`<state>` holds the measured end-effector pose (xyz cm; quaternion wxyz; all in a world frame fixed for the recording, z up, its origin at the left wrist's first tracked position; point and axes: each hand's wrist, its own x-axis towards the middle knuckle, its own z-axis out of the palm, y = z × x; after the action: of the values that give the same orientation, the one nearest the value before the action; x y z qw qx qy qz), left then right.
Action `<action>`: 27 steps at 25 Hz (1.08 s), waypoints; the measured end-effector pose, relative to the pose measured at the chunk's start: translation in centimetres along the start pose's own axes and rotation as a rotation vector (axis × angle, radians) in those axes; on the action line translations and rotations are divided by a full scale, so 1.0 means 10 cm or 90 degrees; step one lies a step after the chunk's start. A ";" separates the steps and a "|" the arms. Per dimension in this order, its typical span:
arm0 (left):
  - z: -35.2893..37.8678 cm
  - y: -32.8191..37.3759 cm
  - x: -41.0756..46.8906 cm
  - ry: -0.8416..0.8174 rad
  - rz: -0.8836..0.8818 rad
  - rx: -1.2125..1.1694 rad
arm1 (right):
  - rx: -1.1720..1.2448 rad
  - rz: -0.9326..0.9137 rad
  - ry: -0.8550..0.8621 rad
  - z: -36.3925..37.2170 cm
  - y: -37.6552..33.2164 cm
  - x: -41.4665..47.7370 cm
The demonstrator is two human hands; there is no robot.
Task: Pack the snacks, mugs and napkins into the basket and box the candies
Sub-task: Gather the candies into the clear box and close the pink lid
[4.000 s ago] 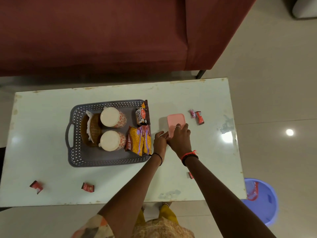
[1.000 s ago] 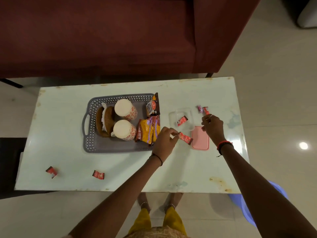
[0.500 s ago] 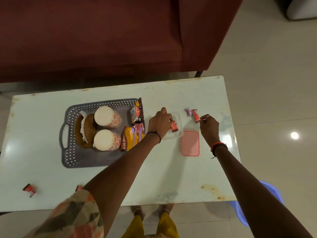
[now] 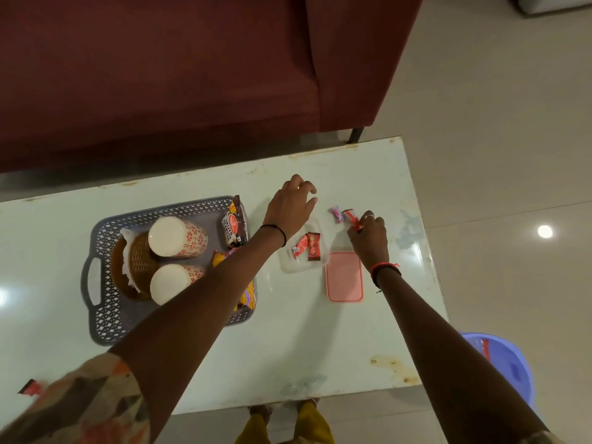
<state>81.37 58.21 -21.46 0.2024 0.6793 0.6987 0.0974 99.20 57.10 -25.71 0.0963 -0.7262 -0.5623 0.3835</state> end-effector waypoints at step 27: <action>0.33 0.30 0.49 -0.190 0.093 -0.015 | 0.002 -0.128 -0.035 0.04 -0.01 -0.65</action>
<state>85.53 62.75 -23.93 0.3042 0.7330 0.6082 0.0180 98.36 51.26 -23.03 0.1200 -0.6550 -0.6345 0.3925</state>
